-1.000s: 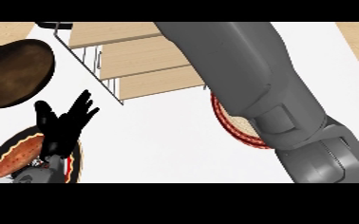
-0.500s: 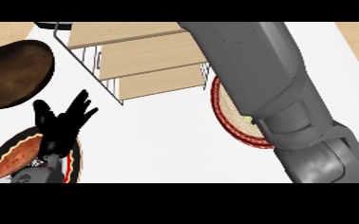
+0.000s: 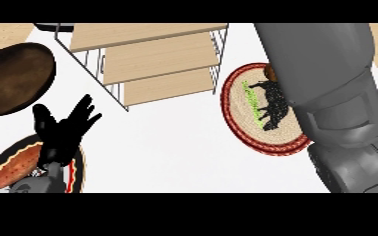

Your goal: Pick the croissant from the placemat and place it in the tiered shelf

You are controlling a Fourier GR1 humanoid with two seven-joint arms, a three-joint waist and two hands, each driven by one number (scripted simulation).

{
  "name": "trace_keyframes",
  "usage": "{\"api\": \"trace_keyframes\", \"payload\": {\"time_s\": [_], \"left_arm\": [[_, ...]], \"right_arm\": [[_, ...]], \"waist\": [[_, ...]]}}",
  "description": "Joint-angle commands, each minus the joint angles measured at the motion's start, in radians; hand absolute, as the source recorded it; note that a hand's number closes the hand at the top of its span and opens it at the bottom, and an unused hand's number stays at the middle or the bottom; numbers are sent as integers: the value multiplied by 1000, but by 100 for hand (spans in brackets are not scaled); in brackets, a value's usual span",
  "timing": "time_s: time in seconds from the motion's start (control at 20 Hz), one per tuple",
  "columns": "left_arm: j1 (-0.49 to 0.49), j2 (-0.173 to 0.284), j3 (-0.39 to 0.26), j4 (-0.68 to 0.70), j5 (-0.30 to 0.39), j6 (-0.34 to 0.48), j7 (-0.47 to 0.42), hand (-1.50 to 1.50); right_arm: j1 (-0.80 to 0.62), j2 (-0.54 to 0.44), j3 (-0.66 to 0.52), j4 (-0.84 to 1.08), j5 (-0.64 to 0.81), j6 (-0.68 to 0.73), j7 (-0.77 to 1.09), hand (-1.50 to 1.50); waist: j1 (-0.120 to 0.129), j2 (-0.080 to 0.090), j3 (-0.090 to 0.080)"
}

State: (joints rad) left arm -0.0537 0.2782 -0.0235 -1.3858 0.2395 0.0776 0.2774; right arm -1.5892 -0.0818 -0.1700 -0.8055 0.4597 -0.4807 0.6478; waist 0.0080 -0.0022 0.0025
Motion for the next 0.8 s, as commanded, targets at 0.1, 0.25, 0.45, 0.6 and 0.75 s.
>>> {"api": "trace_keyframes", "payload": {"time_s": [0.1,0.25,0.45,0.6,0.75], "left_arm": [[6,4,17,54,9,-22,2,0],[39,6,20,8,3,-4,18,0],[48,-4,19,38,-7,-23,-24,0],[37,-20,-1,34,-36,6,0,0],[47,-8,13,22,-23,-18,-1,0]], "right_arm": [[11,-97,-21,-71,69,-104,120,-150],[141,-164,-67,-179,3,-40,103,-150],[201,-247,-115,-272,-51,24,141,-150],[312,-294,-135,-410,-139,155,159,-150],[342,-359,-156,-506,-190,235,201,-150]], "waist": [[-22,-4,-3],[-27,-7,-1],[-20,-4,-2],[-31,-6,-1],[-27,-6,-2]]}}
